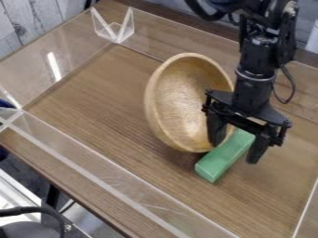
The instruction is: Put the green block in the brown bowl
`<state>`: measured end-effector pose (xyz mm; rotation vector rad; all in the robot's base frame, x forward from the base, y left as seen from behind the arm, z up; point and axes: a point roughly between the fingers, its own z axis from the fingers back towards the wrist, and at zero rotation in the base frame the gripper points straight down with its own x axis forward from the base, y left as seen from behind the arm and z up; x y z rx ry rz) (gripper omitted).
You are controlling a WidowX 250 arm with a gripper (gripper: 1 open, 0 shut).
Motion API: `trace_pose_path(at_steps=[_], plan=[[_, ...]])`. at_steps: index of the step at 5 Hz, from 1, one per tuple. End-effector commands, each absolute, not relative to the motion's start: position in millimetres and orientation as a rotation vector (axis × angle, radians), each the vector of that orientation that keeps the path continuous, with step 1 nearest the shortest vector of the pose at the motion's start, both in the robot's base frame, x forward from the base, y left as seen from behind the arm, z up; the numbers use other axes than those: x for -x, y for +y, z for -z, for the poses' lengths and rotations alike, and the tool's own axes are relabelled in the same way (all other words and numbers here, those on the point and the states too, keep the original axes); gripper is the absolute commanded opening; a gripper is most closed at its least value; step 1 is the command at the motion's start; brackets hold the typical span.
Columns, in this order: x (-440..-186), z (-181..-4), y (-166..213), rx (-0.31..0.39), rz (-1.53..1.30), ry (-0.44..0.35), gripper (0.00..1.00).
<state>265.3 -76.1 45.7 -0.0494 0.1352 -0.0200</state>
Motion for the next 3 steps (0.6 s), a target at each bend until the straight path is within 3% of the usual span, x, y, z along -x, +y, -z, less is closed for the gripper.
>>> trace_pose_path(at_steps=[1, 3], plan=[[-269.2, -67.5, -71.5, 0.068, 0.041, 0.091, 1.00], [-276.1, -100.2, -59.6, 0.071, 0.071, 0.028, 1.00]])
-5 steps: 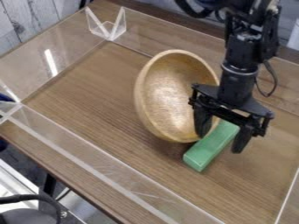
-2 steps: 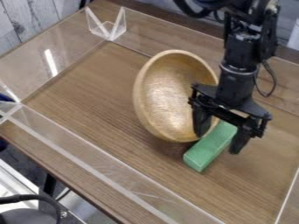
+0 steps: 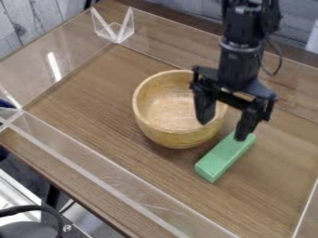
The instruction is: Put the green block in the brown bowl
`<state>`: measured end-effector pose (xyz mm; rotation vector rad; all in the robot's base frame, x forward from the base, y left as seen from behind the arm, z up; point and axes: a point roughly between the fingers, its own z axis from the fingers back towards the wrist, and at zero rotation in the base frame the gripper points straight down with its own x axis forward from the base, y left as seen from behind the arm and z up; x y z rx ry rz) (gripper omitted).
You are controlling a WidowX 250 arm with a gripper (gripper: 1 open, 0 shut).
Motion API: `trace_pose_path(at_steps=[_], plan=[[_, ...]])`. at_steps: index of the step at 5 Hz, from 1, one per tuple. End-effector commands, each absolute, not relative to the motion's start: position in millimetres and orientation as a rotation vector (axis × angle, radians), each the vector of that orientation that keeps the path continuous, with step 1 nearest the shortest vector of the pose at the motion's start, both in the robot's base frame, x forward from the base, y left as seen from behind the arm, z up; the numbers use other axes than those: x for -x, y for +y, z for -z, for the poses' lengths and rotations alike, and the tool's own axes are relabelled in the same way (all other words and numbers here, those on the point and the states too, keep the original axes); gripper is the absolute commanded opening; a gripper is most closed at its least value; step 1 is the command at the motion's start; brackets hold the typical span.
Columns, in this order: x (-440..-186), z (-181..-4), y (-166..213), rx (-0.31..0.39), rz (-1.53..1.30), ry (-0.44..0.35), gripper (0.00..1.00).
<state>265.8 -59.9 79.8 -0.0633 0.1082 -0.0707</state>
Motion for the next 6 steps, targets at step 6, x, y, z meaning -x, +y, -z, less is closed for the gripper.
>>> trace_pose_path(at_steps=[6], plan=[[-276.9, -86.9, -69.3, 0.113, 0.097, 0.001, 1.00]])
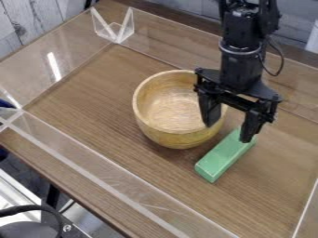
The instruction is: Put the green block in the brown bowl
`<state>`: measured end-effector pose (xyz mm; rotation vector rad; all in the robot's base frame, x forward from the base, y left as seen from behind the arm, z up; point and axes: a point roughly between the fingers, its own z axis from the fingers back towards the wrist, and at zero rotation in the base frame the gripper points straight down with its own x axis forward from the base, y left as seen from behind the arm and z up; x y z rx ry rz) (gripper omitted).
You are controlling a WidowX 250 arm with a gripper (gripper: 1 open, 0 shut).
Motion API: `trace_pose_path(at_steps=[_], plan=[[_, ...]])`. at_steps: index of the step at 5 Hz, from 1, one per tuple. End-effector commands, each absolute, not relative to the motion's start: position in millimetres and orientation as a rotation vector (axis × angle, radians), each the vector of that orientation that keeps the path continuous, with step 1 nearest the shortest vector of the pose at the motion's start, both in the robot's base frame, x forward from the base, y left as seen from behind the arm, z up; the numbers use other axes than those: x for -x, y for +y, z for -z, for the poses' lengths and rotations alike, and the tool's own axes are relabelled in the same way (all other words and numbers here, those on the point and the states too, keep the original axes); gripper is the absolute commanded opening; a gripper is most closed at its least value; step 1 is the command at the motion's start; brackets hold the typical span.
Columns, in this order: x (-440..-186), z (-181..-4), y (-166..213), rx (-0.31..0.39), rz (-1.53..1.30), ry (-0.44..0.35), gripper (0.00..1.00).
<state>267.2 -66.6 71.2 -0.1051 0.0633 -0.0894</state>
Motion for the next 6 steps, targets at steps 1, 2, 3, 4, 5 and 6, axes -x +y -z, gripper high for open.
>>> trace_pose_path(at_steps=[1, 2, 3, 4, 5, 6], plan=[[-276.1, -84.3, -74.0, 0.120, 0.089, 0.012, 1.00], [-276.2, -78.9, -74.0, 0.130, 0.083, 0.007, 1.00], [-276.3, -74.1, -74.0, 0.141, 0.077, 0.002, 1.00], [-276.0, -68.3, -72.3, 0.136, 0.086, 0.008, 1.00], [-276.5, -65.4, -70.1, 0.131, 0.096, 0.004, 1.00], [-276.3, -60.4, -68.5, 0.126, 0.106, 0.008, 1.00]])
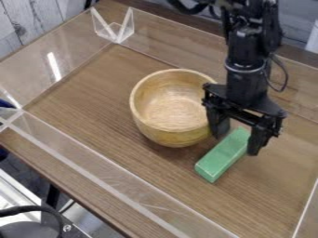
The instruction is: Put the green block in the brown bowl
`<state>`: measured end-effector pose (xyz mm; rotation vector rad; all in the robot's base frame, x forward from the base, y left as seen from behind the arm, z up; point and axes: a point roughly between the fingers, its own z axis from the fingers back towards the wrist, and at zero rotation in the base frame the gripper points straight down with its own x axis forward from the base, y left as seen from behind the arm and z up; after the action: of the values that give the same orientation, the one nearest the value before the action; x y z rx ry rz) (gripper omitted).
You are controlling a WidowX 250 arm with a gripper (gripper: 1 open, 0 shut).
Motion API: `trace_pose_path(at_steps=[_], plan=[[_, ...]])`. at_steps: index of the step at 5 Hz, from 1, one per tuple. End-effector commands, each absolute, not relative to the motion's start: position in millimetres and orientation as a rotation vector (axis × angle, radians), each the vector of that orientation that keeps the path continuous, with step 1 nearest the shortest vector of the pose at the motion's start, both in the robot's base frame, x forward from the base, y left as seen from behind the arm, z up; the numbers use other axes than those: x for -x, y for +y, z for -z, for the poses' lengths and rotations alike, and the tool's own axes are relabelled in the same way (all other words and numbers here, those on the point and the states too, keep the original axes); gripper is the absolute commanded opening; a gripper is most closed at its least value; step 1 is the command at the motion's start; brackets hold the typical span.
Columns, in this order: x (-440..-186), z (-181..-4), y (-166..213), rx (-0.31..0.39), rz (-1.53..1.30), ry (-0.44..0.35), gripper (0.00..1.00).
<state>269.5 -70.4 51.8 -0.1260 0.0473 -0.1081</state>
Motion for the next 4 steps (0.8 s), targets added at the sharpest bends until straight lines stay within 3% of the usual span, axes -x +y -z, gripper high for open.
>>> trace_pose_path(at_steps=[1, 4], plan=[[-275.2, -66.5, -64.1, 0.122, 0.116, -0.001, 1.00], [-287.0, -84.2, -63.2, 0.122, 0.145, -0.022, 1.00]])
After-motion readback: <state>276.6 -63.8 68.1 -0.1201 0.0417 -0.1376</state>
